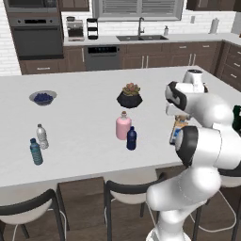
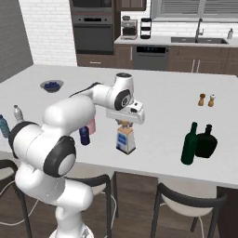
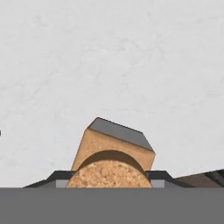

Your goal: Move the plastic bottles in the middle to the plastics group, and the glass bottles in the middle to the glass group.

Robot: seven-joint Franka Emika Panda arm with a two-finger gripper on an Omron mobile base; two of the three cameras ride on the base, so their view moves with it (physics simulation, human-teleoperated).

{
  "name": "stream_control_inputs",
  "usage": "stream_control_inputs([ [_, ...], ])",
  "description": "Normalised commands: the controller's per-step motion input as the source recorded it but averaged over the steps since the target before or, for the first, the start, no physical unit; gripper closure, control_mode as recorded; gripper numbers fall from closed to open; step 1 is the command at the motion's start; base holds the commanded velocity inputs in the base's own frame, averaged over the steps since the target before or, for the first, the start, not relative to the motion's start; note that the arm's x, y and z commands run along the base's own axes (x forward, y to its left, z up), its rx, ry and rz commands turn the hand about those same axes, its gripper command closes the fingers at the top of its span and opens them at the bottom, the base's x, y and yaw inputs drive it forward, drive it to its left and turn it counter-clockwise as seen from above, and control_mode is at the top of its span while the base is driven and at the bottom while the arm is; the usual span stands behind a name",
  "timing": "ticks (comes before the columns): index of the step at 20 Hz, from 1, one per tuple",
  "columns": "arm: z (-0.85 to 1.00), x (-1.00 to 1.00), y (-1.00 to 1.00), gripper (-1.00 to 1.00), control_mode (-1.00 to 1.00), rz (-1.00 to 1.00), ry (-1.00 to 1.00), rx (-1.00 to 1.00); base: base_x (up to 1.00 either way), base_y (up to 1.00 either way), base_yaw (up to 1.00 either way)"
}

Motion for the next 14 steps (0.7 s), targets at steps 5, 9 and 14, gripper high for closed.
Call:
stream_control_inputs([
  [5,0.00,0.18,-0.87,1.00,-1.00,-0.20,0.00,0.00,0.00,0.00,0.00],
  [9,0.00,0.03,-0.83,1.00,-1.00,-0.19,-0.06,0.00,0.00,0.00,0.00],
  [14,0.00,0.12,-0.84,1.00,-1.00,-0.20,0.00,0.00,0.00,0.00,0.00],
])
